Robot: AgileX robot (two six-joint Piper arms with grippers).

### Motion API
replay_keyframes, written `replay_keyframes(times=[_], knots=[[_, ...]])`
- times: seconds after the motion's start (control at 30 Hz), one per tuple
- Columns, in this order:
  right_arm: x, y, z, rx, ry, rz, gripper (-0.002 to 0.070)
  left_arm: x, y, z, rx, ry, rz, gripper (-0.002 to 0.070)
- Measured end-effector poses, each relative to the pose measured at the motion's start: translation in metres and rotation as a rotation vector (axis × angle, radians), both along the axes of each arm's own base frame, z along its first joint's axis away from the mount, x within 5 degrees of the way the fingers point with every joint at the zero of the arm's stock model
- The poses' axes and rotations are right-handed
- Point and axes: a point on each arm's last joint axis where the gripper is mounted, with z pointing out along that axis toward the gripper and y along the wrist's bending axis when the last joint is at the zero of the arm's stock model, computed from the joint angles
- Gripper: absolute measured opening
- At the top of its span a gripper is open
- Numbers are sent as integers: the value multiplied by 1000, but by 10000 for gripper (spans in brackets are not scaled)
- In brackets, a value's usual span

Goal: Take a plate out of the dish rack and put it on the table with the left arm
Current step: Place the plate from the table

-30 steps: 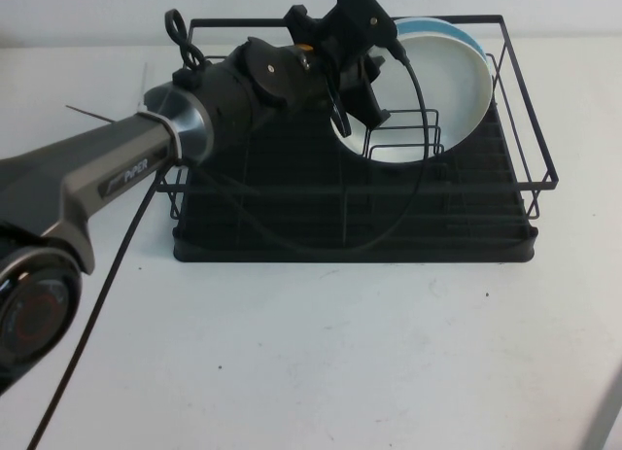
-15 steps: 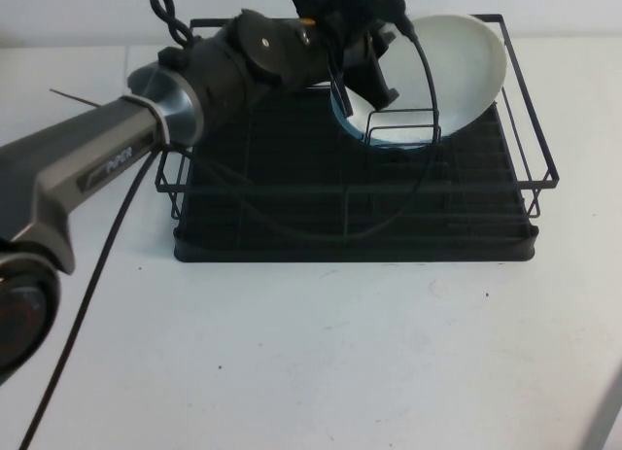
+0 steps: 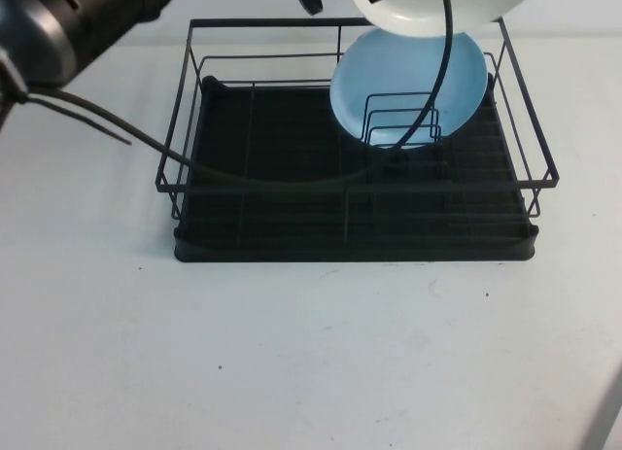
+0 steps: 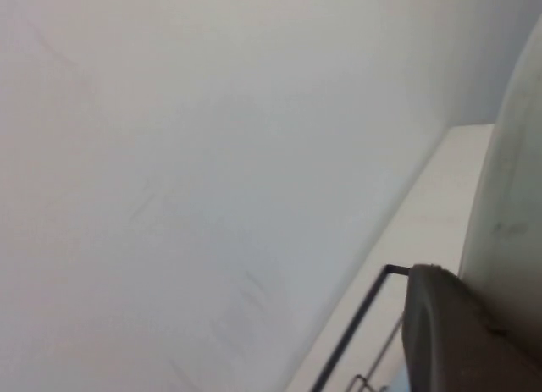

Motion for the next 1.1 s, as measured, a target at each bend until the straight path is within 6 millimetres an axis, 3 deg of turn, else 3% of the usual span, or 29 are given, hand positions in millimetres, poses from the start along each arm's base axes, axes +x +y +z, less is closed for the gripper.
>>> replay_keyframes(times=[0.1, 0.23, 0.4, 0.53, 0.67, 0.83, 0.93, 1.1], knots=[[0, 0, 0, 0, 0, 0, -18, -21, 3, 10, 31, 76, -90, 46], [0, 0, 0, 0, 0, 0, -18, -44, 10, 11, 60, 308, -168, 46], [0, 0, 0, 0, 0, 0, -18, -59, 28, -4, 66, 773, -135, 46], [0, 0, 0, 0, 0, 0, -18, -65, 35, -26, 109, 1025, -99, 46], [0, 0, 0, 0, 0, 0, -18, -71, 32, -64, 91, 1237, -106, 45], [0, 0, 0, 0, 0, 0, -18, -85, 31, -135, 28, 1482, -105, 45], [0, 0, 0, 0, 0, 0, -18, -89, 36, -176, -54, 1536, 8, 45], [0, 0, 0, 0, 0, 0, -18, -89, 58, -220, -142, 1536, 185, 45]])
